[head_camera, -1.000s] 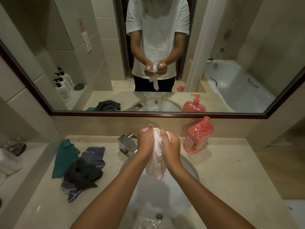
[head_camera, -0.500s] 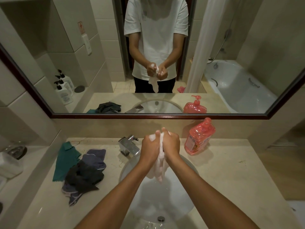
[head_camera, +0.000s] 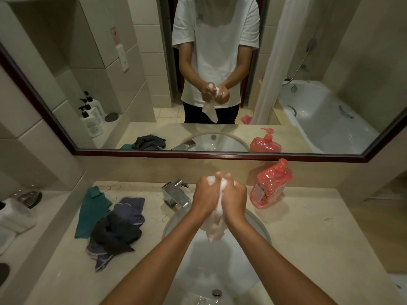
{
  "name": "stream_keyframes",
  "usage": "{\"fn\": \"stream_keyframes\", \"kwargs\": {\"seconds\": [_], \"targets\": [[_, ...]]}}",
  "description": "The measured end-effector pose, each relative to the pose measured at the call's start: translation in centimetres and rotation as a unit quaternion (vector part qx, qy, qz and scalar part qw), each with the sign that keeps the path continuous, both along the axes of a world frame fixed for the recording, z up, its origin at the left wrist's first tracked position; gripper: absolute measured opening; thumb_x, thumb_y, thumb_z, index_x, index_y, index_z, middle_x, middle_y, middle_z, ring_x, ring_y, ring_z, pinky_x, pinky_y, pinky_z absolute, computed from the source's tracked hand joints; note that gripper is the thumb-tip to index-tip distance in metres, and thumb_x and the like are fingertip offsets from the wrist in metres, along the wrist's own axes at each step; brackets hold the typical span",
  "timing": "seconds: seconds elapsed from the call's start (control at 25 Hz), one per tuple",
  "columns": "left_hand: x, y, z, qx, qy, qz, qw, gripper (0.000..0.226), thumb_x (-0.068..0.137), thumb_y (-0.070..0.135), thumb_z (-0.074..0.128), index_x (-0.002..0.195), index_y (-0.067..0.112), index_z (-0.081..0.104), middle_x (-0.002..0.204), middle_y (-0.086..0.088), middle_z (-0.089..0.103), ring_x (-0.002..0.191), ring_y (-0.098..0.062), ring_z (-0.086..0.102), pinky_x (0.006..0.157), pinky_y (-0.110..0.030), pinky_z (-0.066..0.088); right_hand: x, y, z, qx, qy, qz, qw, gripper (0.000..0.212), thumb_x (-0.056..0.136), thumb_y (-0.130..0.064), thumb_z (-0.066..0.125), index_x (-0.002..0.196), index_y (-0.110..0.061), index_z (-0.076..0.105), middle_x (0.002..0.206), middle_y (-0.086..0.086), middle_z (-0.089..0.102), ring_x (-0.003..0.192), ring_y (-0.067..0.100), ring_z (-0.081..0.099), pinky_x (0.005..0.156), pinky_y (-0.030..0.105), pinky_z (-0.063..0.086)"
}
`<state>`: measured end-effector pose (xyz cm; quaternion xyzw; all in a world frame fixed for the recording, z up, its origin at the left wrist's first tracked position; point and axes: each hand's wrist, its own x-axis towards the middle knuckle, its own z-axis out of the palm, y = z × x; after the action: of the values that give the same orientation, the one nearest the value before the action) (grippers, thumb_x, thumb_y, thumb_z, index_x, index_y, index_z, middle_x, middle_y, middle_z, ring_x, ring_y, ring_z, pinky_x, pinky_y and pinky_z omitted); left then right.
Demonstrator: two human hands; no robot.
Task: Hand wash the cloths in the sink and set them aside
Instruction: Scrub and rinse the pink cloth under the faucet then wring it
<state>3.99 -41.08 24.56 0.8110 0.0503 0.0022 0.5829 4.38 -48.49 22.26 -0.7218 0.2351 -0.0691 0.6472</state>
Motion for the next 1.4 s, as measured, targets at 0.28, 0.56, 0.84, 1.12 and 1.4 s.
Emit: {"fn": "stream_keyframes", "kwargs": {"seconds": [0.28, 0.56, 0.84, 1.12, 1.4], "targets": [[0.0, 1.0, 0.2, 0.007, -0.029, -0.078, 0.997, 0.049, 0.104, 0.04, 0.044, 0.061, 0.016, 0.05, 0.057, 0.001, 0.046, 0.053, -0.012, 0.041, 0.054, -0.028, 0.034, 0.8, -1.9, -0.1, 0.018, -0.001, 0.098, 0.995, 0.026, 0.095, -0.041, 0.054, 0.085, -0.026, 0.073, 0.078, -0.01, 0.073, 0.088, 0.018, 0.07, 0.08, 0.035, 0.052], [1.9, 2.8, 0.7, -0.025, 0.012, 0.03, 0.999, 0.051, 0.107, 0.037, 0.038, 0.059, 0.021, 0.046, 0.063, 0.001, 0.054, 0.063, -0.019, 0.05, 0.07, -0.037, 0.043, -0.7, -3.4, 0.8, 0.064, -0.031, 0.26, 0.963, 0.031, 0.092, -0.045, 0.056, 0.105, -0.021, 0.07, 0.104, 0.011, 0.072, 0.098, 0.022, 0.067, 0.087, 0.037, 0.051], [2.8, 2.2, 1.0, -0.058, -0.021, 0.135, 0.989, 0.051, 0.104, 0.033, 0.041, 0.059, 0.016, 0.055, 0.057, 0.001, 0.058, 0.061, -0.021, 0.057, 0.066, -0.034, 0.045, -0.4, -3.0, 2.2, 0.07, -0.019, 0.317, 0.946, 0.036, 0.102, -0.035, 0.054, 0.111, -0.005, 0.072, 0.105, 0.023, 0.074, 0.102, 0.04, 0.07, 0.091, 0.046, 0.055], [1.2, 2.4, -2.5, -0.206, 0.135, -0.096, 0.964, 0.075, 0.102, 0.063, 0.025, 0.105, 0.001, 0.068, 0.105, -0.018, 0.074, 0.099, -0.032, 0.072, 0.083, -0.037, 0.056, 0.1, -4.0, 3.8, 0.208, -0.145, 0.182, 0.95, 0.028, 0.086, -0.04, 0.062, 0.074, -0.019, 0.076, 0.074, 0.01, 0.073, 0.067, 0.021, 0.071, 0.065, 0.031, 0.058], [0.5, 2.4, -2.9, -0.325, 0.064, 0.044, 0.942, 0.032, 0.094, 0.043, 0.066, 0.09, 0.011, 0.066, 0.083, -0.009, 0.072, 0.078, -0.025, 0.07, 0.066, -0.031, 0.056, 0.5, -5.1, 1.7, 0.164, -0.095, 0.063, 0.98, 0.011, 0.094, -0.024, 0.069, 0.086, -0.016, 0.068, 0.088, 0.011, 0.072, 0.08, 0.027, 0.069, 0.077, 0.042, 0.056]]}}
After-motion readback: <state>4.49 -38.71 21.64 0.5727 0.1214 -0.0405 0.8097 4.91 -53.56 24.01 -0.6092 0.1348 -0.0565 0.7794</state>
